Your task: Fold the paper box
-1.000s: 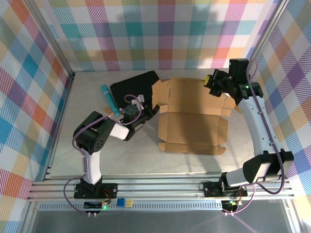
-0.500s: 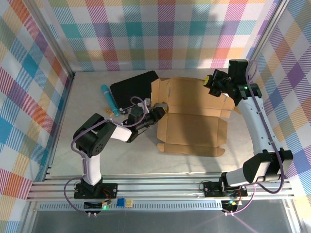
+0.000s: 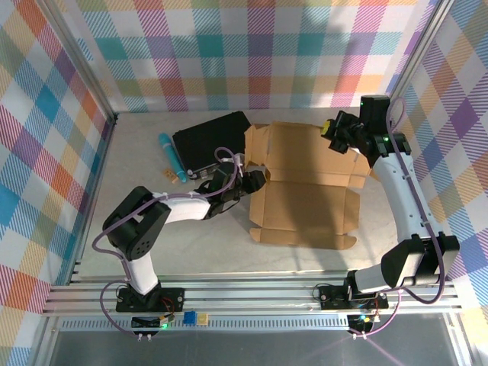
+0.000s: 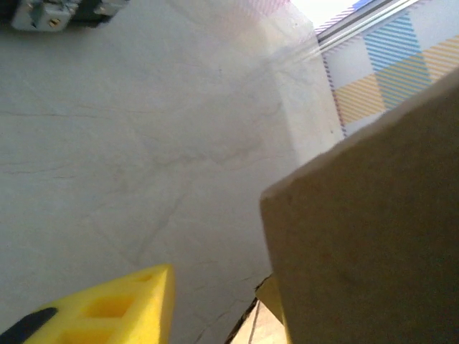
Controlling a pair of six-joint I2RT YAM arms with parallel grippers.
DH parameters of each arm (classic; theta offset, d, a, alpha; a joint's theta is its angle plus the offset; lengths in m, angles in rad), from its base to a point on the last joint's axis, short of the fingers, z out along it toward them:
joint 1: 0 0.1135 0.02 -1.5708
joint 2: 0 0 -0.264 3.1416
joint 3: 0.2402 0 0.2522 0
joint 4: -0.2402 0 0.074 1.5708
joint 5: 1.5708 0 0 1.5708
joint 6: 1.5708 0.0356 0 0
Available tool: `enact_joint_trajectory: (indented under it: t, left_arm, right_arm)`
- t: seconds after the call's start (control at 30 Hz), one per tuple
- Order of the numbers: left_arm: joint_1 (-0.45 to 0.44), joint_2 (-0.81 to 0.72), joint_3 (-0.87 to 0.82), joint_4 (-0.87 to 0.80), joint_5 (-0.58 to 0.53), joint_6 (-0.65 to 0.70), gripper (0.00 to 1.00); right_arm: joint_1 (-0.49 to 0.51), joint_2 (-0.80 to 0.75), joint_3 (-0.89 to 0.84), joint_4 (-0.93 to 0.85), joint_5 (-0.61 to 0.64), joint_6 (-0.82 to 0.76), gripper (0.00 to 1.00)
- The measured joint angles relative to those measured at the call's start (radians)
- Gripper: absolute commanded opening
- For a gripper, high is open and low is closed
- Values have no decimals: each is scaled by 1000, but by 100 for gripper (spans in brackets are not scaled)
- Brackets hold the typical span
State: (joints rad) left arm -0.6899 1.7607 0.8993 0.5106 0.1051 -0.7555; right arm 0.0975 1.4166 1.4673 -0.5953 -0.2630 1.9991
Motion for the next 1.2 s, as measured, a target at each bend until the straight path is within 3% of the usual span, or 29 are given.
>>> enact_joint_trajectory:
  t: [0.47,0.63,1.03,1.13,1.2]
  left_arm:
    - [8,-636,-41,-542,-28,312,66]
    - [45,-528,86,-679,-34,441,68]
    - [93,-210,260,-668,-69,526,65]
    - [93,-185,265,-634,-74,535,59]
    - [93,-158,284,-630,-79,535,47]
  right_arm:
    - [0,61,-2,99,-13,-74,0]
    - [0,61,-17,114,-27,-74,0]
    - [0,61,-82,142,-74,-78,0]
    - [0,62,-92,144,-84,-78,0]
    - [2,62,-95,148,-90,-78,0]
